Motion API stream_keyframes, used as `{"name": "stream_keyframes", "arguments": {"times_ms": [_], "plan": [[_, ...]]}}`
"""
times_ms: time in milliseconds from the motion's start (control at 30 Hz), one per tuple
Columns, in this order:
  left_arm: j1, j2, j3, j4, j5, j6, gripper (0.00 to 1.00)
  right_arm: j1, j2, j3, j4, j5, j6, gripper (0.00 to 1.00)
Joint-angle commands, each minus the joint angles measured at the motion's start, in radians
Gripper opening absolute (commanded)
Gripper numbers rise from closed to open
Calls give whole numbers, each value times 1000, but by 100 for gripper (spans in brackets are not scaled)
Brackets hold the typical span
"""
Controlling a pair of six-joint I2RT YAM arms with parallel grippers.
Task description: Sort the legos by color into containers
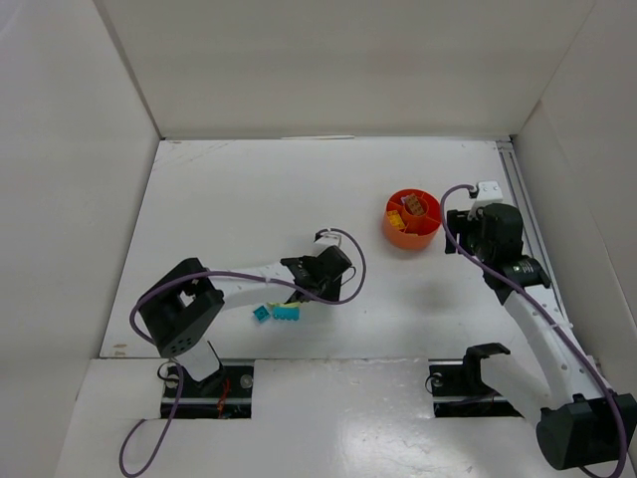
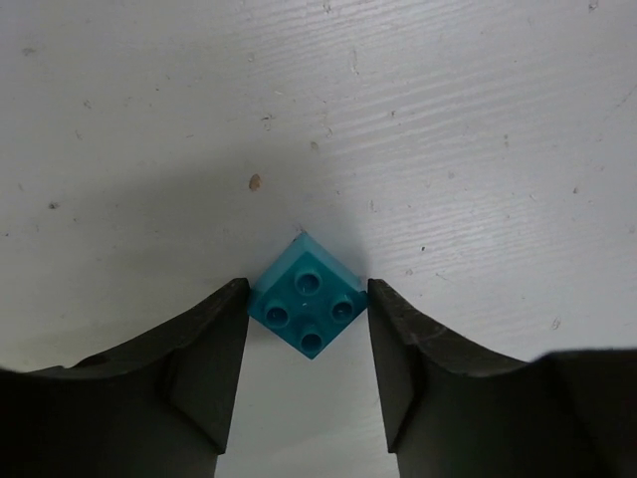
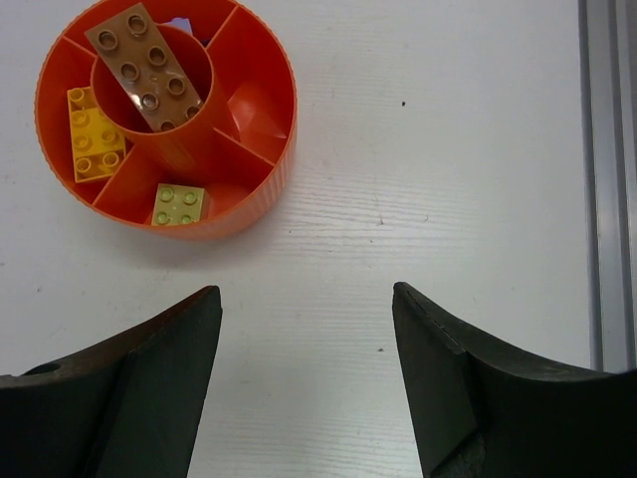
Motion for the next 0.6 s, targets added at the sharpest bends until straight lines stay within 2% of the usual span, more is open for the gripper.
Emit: {"name": "stream_keyframes", "arguments": {"times_ms": [0, 100, 200, 333, 400, 467, 567], "plan": [[-12, 10, 34, -8, -13, -4, 42, -9, -14, 1, -4, -12, -9, 74], [-12, -13, 34, 3, -13, -4, 36, -9, -23, -10, -4, -12, -18, 74], [-12, -33, 43, 13, -13, 8, 36, -9, -44, -10, -4, -24, -27, 74], [-12, -61, 105, 50, 9, 81, 30, -9, -83, -10, -24, -4, -28, 74], [-12, -76, 152, 82, 32, 158, 30, -31, -92, -10, -59, 45, -11, 74], [-12, -85, 198, 127, 56, 216, 30, -45, -103, 0, -128, 181, 93, 76], [-12, -30, 344, 127, 99, 318, 30, -75, -126, 0, -162, 209, 120, 77]]}}
